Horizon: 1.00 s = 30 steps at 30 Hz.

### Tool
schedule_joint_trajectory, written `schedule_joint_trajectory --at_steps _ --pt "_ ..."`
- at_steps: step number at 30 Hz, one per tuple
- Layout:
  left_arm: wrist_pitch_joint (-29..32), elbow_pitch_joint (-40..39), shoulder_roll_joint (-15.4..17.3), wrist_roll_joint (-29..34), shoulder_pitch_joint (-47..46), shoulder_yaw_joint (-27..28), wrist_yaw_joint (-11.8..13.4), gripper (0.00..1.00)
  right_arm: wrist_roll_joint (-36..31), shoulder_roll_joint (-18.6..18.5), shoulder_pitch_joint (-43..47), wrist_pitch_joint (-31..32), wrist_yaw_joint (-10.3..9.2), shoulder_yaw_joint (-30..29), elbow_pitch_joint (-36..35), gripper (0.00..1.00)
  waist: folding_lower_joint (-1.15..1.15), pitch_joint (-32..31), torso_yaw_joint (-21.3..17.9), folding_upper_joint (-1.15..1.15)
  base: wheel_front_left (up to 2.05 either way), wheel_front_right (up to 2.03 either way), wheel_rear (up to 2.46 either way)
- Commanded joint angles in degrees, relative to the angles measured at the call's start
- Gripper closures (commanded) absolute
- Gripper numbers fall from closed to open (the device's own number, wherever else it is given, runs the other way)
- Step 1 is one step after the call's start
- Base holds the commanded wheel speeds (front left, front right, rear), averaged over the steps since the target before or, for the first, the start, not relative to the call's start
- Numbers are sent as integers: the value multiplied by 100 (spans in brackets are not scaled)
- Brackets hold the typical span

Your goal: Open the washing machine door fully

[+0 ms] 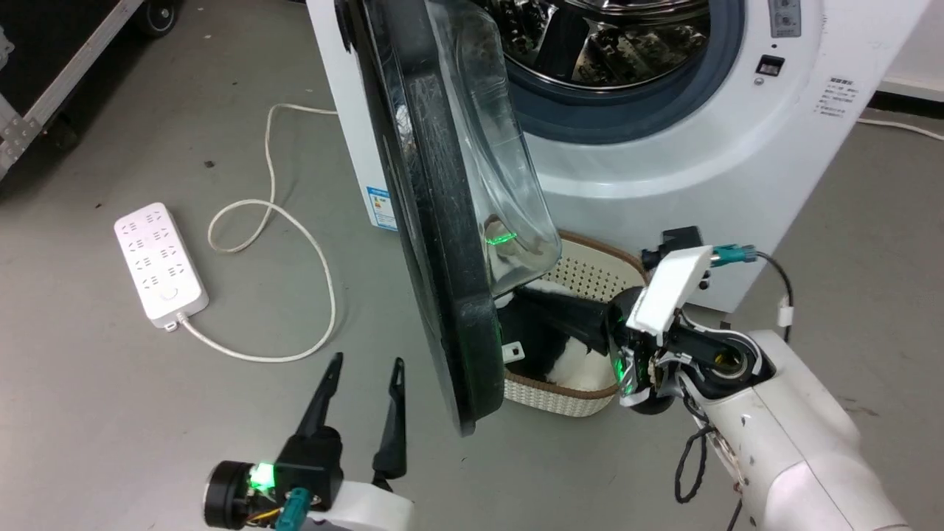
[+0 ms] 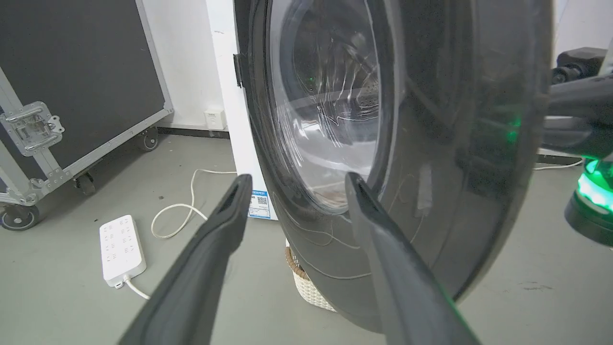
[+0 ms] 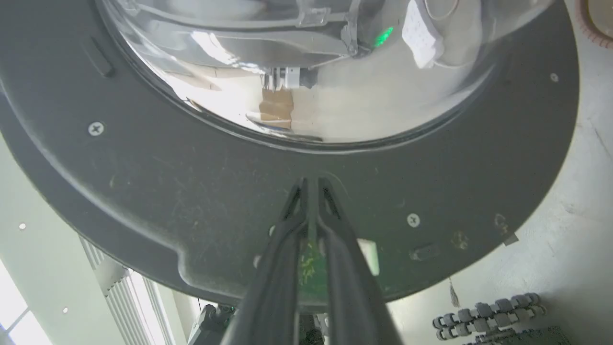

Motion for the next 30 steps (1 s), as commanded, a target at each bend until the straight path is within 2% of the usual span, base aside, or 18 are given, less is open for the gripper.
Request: schedule_joint_trajectory --at_steps 1,5,11,15,19,21,24,25,26,27,28,29,30 --pt "-30 -35 48 -22 -2 80 -4 0 -70 -21 -49 -211 6 -16 -9 0 0 -38 -51 0 0 0 0" --pt "-30 -48 88 -21 -6 182 -24 0 -528 -366 -37 -1071 6 -117 -435 0 0 -151 -209 0 0 0 0" --pt "-30 -42 143 -57 32 350 -48 0 -1982 -1203 562 -2823 6 -5 -1937 0 0 -377 -492 0 0 0 0" --pt "-30 -49 201 -83 88 465 -80 0 -3298 -1829 1059 -4078 6 26 -2669 0 0 -510 -694 0 0 0 0" --pt "-30 -107 237 -84 174 540 -76 0 -4951 -2200 1629 -5028 6 -218 -2883 0 0 -618 -863 0 0 0 0" --pt "-30 -137 264 -93 212 585 -81 0 -5778 -2130 1976 -5229 6 -586 -2972 0 0 -648 -937 0 0 0 0" --pt "-30 -168 305 -107 276 622 -118 0 -6794 -1720 2606 -5346 6 -1300 -3318 0 0 -659 -1022 0 0 0 0" --pt "-30 -168 305 -107 276 622 -118 0 -6794 -1720 2606 -5346 6 -1300 -3318 0 0 -659 -1022 0 0 0 0" --pt "-30 -170 314 -126 309 629 -146 0 -7352 -1378 3057 -5377 6 -1721 -3642 0 0 -662 -1057 0 0 0 0" --pt "-30 -170 314 -126 309 629 -146 0 -7352 -1378 3057 -5377 6 -1721 -3642 0 0 -662 -1057 0 0 0 0" --pt "-30 -172 320 -133 325 633 -157 0 -7603 -1196 3284 -5388 6 -1924 -3801 0 0 -661 -1072 0 0 0 0" --pt "-30 -167 329 -143 350 635 -176 0 -8050 -854 3691 -5404 6 -2225 -4113 0 0 -656 -1096 0 0 0 0" --pt "-30 -167 329 -143 350 635 -176 0 -8050 -854 3691 -5404 6 -2225 -4113 0 0 -656 -1096 0 0 0 0"
